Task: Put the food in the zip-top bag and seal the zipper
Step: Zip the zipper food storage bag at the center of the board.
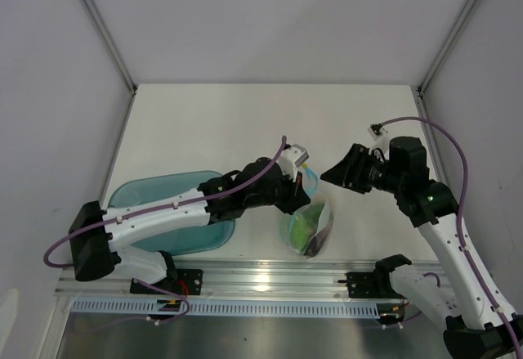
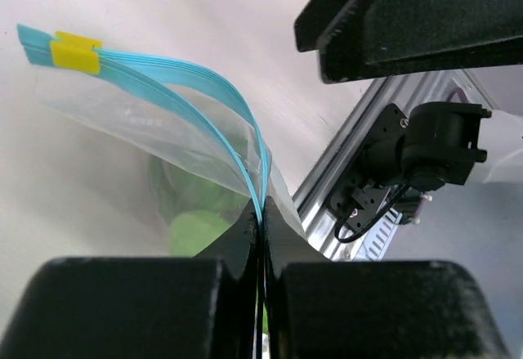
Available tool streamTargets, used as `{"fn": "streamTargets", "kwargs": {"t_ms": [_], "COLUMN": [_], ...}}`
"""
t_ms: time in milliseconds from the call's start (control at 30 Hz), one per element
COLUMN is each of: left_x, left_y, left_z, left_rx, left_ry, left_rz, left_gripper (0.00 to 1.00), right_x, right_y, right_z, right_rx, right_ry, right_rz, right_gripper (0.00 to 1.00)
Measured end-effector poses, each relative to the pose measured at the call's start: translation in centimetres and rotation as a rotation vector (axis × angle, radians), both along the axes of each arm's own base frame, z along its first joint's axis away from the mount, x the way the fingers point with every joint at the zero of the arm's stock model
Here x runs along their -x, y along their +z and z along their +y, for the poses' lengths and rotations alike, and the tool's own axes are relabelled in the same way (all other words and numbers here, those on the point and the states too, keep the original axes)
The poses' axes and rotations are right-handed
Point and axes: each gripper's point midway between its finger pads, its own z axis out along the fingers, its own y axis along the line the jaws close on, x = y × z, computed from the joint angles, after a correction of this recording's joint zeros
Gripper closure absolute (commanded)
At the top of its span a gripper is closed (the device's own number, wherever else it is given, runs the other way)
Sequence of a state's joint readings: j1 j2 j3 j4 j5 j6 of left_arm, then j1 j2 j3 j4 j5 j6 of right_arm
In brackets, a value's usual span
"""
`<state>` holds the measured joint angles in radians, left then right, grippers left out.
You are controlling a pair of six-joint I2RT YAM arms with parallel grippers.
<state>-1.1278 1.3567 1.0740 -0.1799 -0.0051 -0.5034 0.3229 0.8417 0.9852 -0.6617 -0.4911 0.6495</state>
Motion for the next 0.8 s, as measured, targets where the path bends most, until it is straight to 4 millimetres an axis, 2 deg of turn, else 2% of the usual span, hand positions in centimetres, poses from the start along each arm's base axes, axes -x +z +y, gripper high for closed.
{"fn": "streamTargets", "kwargs": {"t_ms": [167,333,533,800], "left_x": [-0.1,0.7,3.3,7.6], "left_y": [0.6,1.8,1.6,1.6], "left_z": [2.2,4.3,5.8,6.6], "left_rx": [0.047,0.129,0.237,0.369], "left_ry": [-0.082,-0.230,-0.477,-0.751], "left_rz": [-0.005,-0.019,0.021,0.093], "left_gripper": [0.99,0.99,0.99,0.99], "right_x": [0.4,0.9,1.7,2.9], "right_y": [-0.6,-1.1,-1.3,-2.2], "right_z": [-0.5,-0.7,-0.1,1.2], "right_rx": [0.063,0.100,0.101,0.028], "right_ry": [0.032,0.076,0.171,0.291], "right_rz": [-0.026,-0.045,-0.087,-0.159], "right_gripper": [0.40,0.37,0.37,0.37]}}
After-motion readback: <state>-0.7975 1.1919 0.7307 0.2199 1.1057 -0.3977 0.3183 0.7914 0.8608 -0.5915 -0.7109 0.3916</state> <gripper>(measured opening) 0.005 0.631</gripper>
